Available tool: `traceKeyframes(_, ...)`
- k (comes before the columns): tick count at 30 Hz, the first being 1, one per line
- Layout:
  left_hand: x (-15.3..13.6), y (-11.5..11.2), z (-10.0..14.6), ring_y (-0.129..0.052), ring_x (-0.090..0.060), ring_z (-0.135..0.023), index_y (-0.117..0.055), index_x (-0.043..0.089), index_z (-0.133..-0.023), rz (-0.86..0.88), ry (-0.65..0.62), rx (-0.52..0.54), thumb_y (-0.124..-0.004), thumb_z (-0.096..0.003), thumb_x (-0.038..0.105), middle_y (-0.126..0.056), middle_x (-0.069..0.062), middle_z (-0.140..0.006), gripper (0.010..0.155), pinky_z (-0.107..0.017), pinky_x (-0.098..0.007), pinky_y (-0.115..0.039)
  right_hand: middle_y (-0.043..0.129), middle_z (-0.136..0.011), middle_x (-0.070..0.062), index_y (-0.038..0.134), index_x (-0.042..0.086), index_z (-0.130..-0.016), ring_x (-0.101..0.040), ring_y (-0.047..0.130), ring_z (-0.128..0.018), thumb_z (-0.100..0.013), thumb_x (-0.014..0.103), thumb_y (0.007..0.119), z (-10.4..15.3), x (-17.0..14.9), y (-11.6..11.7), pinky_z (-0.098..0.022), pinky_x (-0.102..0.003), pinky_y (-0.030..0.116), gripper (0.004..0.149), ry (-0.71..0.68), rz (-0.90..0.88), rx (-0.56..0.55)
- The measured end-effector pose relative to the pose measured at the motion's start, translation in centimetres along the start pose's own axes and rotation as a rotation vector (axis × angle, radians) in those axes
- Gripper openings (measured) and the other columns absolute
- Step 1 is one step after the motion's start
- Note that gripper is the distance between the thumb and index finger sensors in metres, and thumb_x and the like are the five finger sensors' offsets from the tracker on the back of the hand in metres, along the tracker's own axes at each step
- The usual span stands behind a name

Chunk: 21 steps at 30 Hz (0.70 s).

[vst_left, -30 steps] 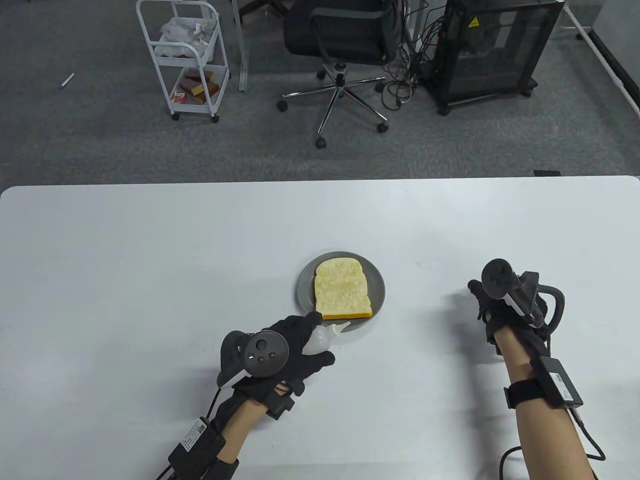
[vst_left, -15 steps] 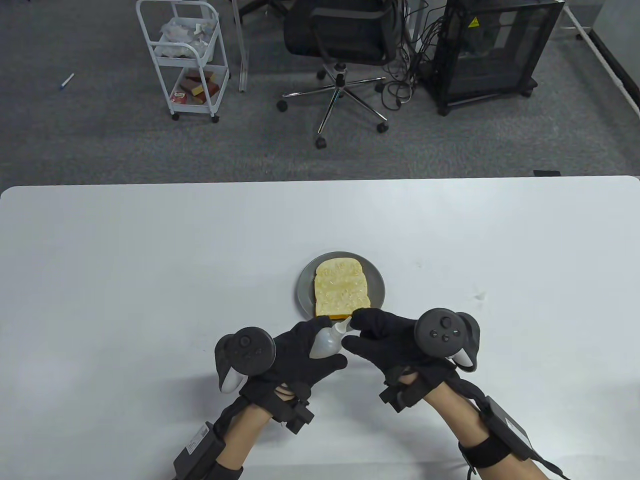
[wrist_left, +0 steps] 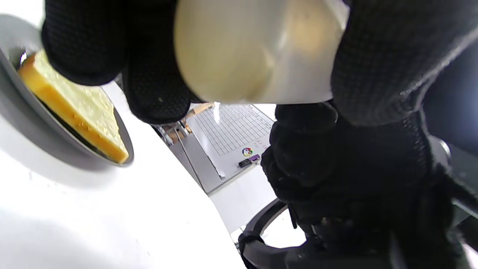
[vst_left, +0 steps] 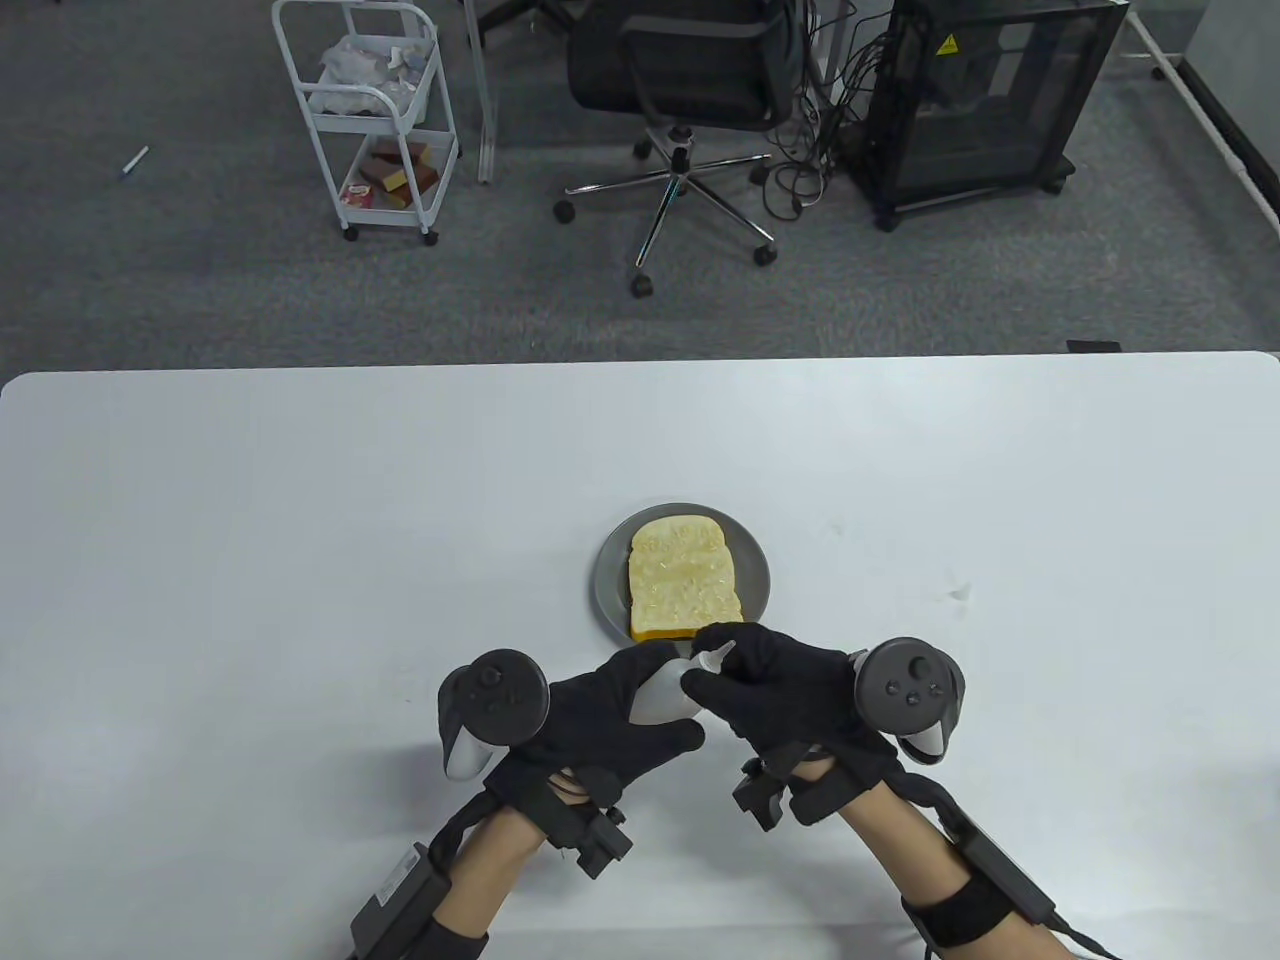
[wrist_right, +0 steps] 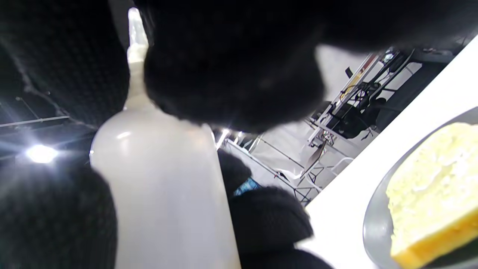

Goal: Squeeze honey bottle to draw zigzag on toast

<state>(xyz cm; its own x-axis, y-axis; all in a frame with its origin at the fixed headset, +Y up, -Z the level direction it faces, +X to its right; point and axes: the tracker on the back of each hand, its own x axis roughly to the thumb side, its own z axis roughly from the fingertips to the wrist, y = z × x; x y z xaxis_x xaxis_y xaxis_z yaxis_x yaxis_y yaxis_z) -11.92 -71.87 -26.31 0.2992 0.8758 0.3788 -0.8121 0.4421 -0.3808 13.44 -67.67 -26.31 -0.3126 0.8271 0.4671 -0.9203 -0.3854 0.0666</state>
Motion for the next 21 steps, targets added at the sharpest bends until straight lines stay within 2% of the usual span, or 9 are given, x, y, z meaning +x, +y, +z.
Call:
traceKeyframes(2, -0.3, 0.0, -0.1, -0.099, -0.04, -0.078, -0.06, 0.015, -0.101, 0.058, -0.005, -0.028, -0.095, -0.0454, 0.065, -0.079, -0.021, -0.1, 0.082, -0.053, -0.054, -0.083, 0.105, -0.042, -0.004, 0.093, 0.001, -0.076, -0.011, 0.104, -0.011, -0.041, 0.05, 0.096, 0.1, -0.1, -0.4, -0.003, -0.023, 0.091, 0.061, 0.013, -0.029, -0.021)
traceKeyframes(5, -0.3, -0.1, -0.2, -0.104, -0.035, -0.072, -0.057, 0.013, -0.1, 0.151, -0.025, -0.03, -0.095, -0.046, 0.062, -0.083, -0.02, -0.095, 0.082, -0.05, -0.052, -0.086, 0.105, -0.042, -0.004, 0.093, 0.001, -0.076, -0.011, 0.104, -0.011, -0.041, 0.05, 0.096, 0.4, -0.4, -0.7, -0.003, -0.023, 0.091, 0.061, 0.04, -0.098, -0.048)
traceKeyframes(9, -0.3, -0.2, -0.1, -0.107, -0.028, -0.062, -0.058, 0.015, -0.1, 0.224, -0.061, 0.034, -0.093, -0.0455, 0.064, -0.089, -0.015, -0.087, 0.082, -0.046, -0.048, -0.088, 0.105, -0.042, -0.004, 0.093, 0.001, -0.076, -0.011, 0.104, -0.011, -0.041, 0.051, 0.096, 0.6, -0.9, -0.9, -0.002, -0.023, 0.09, 0.061, 0.085, -0.195, -0.079)
traceKeyframes(17, -0.5, 0.2, 0.4, -0.109, -0.026, -0.053, -0.061, 0.017, -0.098, 0.353, -0.125, 0.196, -0.088, -0.0458, 0.069, -0.094, -0.014, -0.08, 0.079, -0.04, -0.046, -0.089, 0.104, -0.043, -0.003, 0.092, 0.001, -0.076, -0.01, 0.104, -0.012, -0.042, 0.052, 0.096, 1.1, -1.5, -0.5, -0.003, -0.022, 0.09, 0.061, 0.151, -0.326, -0.13)
traceKeyframes(21, -0.6, 0.4, 0.9, -0.107, -0.025, -0.046, -0.063, 0.019, -0.098, 0.399, -0.123, 0.294, -0.082, -0.047, 0.072, -0.095, -0.015, -0.074, 0.076, -0.037, -0.045, -0.088, 0.104, -0.044, -0.003, 0.091, 0.001, -0.077, -0.011, 0.105, -0.012, -0.042, 0.052, 0.096, 1.3, -1.7, 0.1, -0.003, -0.022, 0.09, 0.062, 0.194, -0.381, -0.118)
